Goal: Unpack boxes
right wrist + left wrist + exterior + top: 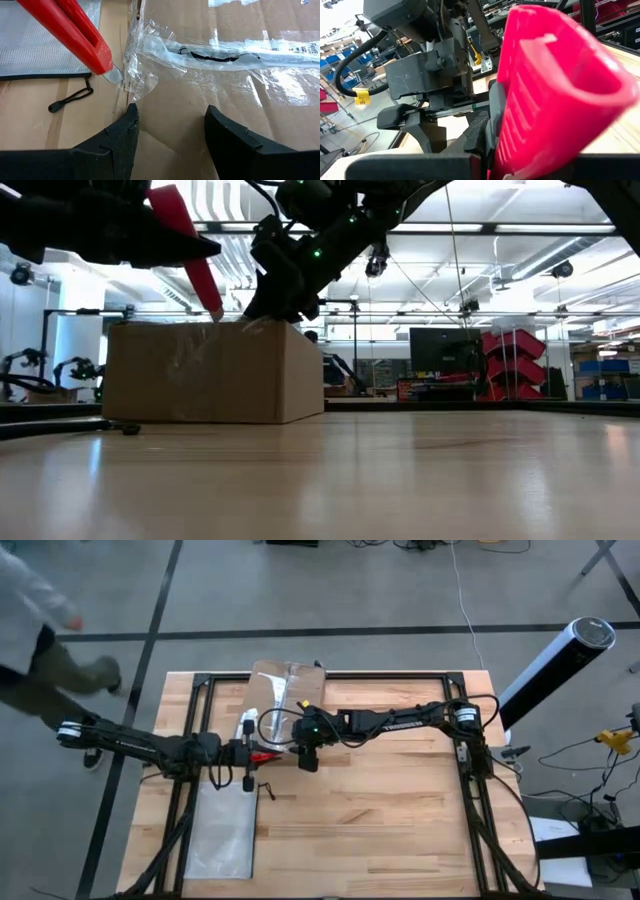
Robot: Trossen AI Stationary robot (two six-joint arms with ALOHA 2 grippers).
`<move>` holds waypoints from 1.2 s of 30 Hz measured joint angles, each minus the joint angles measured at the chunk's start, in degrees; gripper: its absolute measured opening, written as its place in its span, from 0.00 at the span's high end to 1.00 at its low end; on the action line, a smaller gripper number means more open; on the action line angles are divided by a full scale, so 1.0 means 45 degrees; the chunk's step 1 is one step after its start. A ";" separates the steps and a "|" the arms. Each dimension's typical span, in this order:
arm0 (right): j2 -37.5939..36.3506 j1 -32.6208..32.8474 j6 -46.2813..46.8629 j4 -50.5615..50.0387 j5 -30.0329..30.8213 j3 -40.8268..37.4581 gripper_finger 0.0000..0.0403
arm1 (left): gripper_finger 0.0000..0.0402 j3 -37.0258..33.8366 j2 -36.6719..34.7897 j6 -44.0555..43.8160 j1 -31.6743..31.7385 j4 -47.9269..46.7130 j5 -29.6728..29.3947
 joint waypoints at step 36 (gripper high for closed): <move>0.0010 0.0010 0.0117 0.0039 -0.0087 -0.0005 0.51 | 0.93 -0.0038 -0.2078 0.0062 -0.0029 -0.2476 0.0245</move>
